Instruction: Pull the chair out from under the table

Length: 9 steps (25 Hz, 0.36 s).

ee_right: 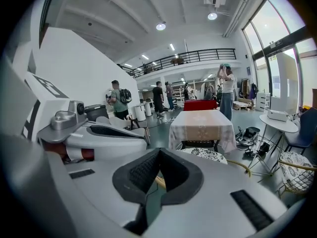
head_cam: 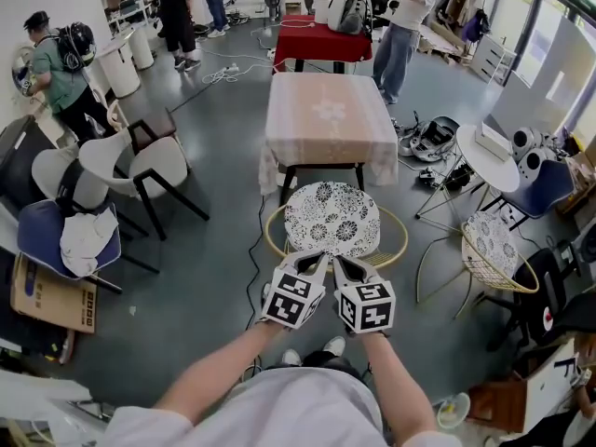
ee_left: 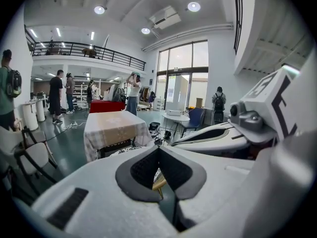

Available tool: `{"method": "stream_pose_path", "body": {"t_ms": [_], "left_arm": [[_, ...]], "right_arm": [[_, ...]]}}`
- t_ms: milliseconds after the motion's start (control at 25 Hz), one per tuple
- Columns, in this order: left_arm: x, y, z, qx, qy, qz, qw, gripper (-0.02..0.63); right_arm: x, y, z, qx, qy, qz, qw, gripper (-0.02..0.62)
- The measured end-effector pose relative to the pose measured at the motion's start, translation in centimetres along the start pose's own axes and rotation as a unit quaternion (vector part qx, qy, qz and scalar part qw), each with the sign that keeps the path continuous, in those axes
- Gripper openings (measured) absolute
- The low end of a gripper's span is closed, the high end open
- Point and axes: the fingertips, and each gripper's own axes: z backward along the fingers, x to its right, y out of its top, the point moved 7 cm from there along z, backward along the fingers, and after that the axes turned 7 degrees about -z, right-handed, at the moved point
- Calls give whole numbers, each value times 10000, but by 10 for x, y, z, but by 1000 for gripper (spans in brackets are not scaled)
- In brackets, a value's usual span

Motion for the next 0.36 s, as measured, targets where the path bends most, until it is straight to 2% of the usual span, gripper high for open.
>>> {"method": "stream_pose_path", "body": {"t_ms": [360], "left_arm": [[1,-3,-1,-31,-41,12,10000,6]], "right_arm": [[-2,0,0,-33,9,10,10000,2]]}}
